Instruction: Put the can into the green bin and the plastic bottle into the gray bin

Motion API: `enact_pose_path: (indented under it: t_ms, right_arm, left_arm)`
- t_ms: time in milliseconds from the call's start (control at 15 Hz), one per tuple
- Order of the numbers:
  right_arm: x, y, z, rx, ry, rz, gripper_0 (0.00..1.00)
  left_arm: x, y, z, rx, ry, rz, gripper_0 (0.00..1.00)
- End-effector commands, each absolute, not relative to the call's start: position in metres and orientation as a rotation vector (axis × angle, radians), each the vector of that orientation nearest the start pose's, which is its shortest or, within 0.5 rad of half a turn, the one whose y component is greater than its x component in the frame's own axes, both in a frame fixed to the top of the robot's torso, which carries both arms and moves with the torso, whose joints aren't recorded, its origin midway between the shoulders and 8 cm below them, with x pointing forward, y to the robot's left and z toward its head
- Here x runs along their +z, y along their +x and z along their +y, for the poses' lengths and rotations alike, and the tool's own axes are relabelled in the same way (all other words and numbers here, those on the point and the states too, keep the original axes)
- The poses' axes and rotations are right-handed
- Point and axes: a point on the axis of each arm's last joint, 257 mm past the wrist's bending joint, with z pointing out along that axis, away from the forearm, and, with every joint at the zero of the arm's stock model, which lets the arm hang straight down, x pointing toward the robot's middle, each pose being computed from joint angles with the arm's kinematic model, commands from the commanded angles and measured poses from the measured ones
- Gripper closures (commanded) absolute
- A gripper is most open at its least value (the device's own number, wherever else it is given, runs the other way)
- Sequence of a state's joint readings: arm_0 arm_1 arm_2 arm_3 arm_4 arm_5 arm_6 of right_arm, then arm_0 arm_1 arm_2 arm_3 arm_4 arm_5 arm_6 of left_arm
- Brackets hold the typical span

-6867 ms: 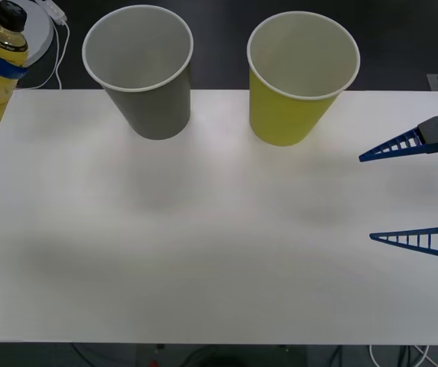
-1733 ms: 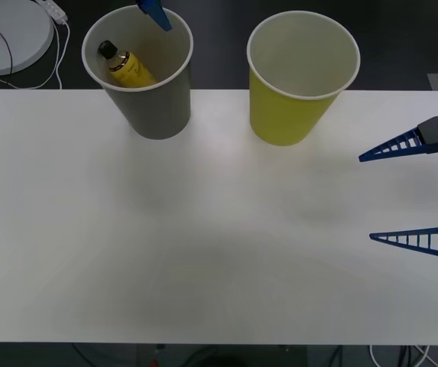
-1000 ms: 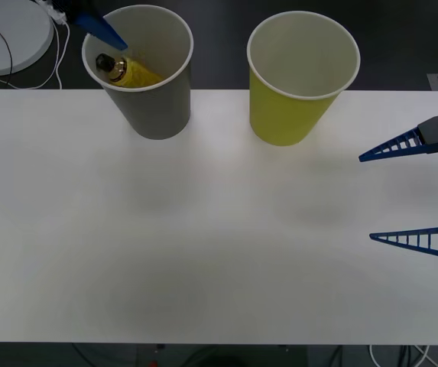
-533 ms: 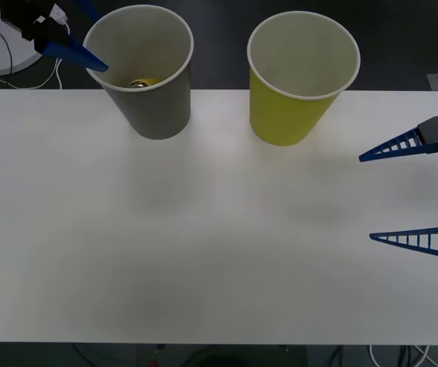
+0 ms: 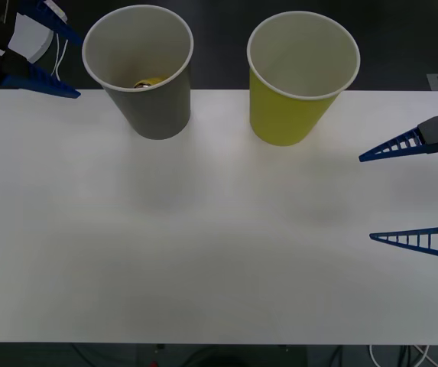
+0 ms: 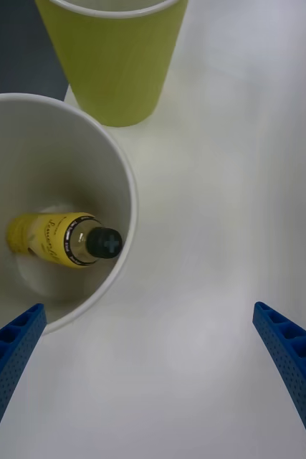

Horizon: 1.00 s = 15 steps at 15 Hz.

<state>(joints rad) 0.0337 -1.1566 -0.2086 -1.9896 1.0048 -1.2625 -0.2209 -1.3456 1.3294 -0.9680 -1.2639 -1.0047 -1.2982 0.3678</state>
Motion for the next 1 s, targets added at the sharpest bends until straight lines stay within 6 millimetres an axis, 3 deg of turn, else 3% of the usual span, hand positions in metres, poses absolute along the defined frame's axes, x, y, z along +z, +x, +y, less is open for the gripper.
enact_pose_path:
  t_ms: [67,733,1000]
  right_arm:
    - [-0.079,0.327,-0.211,0.581,-1.563,1.433,0.00]
    - [-0.079,0.327,-0.211,0.581,-1.563,1.433,0.00]
    - [-0.079,0.327,-0.211,0.581,-1.563,1.433,0.00]
  left_arm:
    - [-0.005,0.494,0.244,-0.290,1.685,1.750,0.00]
    - [-0.039,0.457,0.214,-0.395,1.662,1.690,0.00]
    - [-0.048,0.453,0.202,-0.444,1.625,1.655,0.00]
